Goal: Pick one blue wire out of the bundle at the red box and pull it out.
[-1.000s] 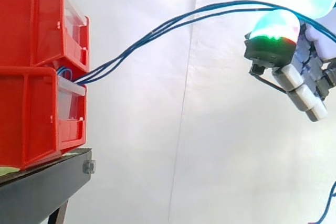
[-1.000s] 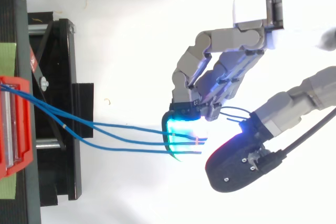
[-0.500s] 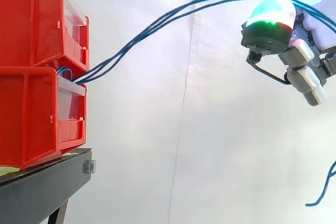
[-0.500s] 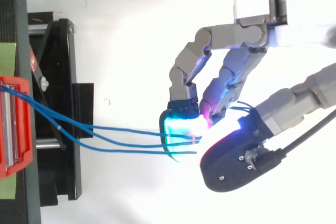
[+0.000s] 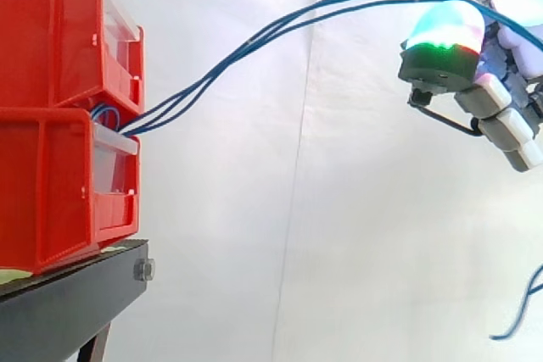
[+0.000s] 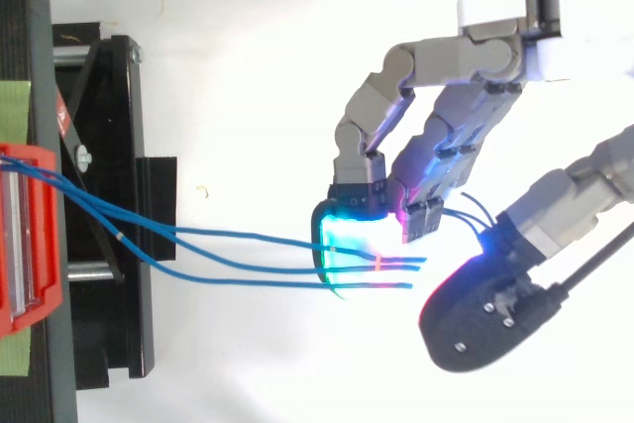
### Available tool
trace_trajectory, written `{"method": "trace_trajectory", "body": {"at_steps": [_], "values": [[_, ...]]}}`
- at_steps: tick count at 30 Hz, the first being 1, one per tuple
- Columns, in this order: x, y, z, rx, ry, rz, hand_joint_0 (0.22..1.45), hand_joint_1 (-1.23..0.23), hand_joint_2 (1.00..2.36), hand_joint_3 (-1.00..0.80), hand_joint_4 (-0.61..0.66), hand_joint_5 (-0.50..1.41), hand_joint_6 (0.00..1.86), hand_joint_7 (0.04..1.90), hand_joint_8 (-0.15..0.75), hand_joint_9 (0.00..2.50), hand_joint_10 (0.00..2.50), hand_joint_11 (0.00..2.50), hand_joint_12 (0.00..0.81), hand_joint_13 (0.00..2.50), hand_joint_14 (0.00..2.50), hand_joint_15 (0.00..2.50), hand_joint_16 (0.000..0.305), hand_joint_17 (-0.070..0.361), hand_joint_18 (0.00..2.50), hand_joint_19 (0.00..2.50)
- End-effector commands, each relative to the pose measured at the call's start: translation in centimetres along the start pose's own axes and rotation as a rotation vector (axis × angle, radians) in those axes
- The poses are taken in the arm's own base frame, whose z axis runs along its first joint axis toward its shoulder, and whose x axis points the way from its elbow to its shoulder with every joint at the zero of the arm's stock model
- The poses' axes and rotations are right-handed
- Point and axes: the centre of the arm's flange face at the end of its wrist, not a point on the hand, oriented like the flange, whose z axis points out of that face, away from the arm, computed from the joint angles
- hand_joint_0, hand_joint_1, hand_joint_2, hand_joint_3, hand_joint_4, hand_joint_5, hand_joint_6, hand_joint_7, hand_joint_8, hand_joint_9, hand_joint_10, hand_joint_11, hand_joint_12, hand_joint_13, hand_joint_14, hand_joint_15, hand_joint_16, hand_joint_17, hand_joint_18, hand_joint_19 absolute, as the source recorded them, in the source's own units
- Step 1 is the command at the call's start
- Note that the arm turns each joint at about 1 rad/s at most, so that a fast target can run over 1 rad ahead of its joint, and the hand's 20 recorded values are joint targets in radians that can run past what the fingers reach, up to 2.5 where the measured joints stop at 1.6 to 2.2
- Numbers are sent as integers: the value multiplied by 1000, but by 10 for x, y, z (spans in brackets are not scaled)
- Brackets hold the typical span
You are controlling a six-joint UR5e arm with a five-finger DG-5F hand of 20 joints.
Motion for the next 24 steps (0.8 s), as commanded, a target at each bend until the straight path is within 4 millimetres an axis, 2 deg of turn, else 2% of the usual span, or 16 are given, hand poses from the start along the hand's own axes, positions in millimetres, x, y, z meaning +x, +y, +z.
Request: {"method": "trace_trajectory", "body": {"at_steps": [1, 3, 6, 11, 15, 17, 24], "values": [[1, 0, 0, 1, 1, 0, 669, -893, 1000, -500, 194, -240, 954, 715, 285, 677, 6, 631, 416, 773, 13, 412, 49, 109, 760, 362], [1, 0, 0, 1, 1, -2, 580, -854, 1000, -500, 210, -236, 951, 720, 303, 701, 9, 630, 420, 773, 13, 433, 50, 113, 746, 392], [1, 0, 0, 3, 1, -2, 531, -790, 1000, -500, 219, -225, 947, 724, 325, 737, 6, 640, 436, 783, 13, 433, 53, 120, 754, 412], [1, 0, 0, 1, 1, -2, 523, -758, 1000, -500, 216, -212, 945, 741, 338, 777, 7, 644, 445, 798, 15, 449, 55, 123, 748, 432], [2, 0, 0, 1, 2, -2, 567, -732, 1001, -487, 191, -189, 941, 804, 338, 819, 11, 644, 437, 809, 15, 454, 52, 118, 741, 453], [2, 0, 0, 1, 2, -2, 604, -714, 1008, -391, 165, -180, 943, 838, 333, 844, 10, 649, 429, 822, 14, 464, 51, 115, 744, 464], [1, 0, 0, 1, 1, -2, 611, -724, 1013, -165, 92, -161, 972, 877, 364, 900, 6, 656, 445, 874, 14, 486, 56, 125, 804, 447]]}}
